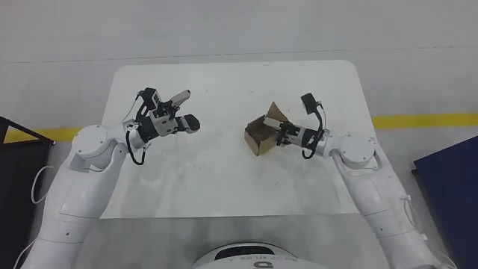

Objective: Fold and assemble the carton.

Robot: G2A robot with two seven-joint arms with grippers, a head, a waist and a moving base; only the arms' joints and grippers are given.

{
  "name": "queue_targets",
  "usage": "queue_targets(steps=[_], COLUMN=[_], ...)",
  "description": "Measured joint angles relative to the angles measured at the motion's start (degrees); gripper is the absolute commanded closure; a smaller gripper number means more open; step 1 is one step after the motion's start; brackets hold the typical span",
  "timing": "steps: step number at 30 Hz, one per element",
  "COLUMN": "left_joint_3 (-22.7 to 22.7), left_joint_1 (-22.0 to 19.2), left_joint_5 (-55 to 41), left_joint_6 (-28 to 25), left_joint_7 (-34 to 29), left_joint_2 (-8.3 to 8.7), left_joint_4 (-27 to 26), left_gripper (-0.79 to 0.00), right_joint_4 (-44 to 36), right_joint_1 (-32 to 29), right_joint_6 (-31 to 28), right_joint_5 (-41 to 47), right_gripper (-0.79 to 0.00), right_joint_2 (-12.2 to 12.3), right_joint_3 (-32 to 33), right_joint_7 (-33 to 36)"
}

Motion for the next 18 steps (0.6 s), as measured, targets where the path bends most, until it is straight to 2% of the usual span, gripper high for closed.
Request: queue_targets(steps=[4,12,18], left_joint_3=[0.0,0.0,0.0], left_joint_1=[0.0,0.0,0.0], left_joint_5=[0.0,0.0,0.0], left_joint_6=[0.0,0.0,0.0], left_joint_7=[0.0,0.0,0.0], left_joint_2=[0.0,0.0,0.0], left_joint_4=[0.0,0.0,0.0], left_gripper=[-0.785,-0.785,-0.785], right_joint_4=[2.3,7.2,7.9], right_joint_1=[3.4,9.9,10.1], right_joint_6=[-0.2,-4.8,-10.2], right_joint_5=[0.8,0.0,3.2], right_gripper=[-0.785,-0.785,-0.785], right_joint_2=[-0.4,-2.0,-2.6], right_joint_3=[-2.1,-9.6,-10.7], right_joint_7=[0.0,-3.3,-8.3])
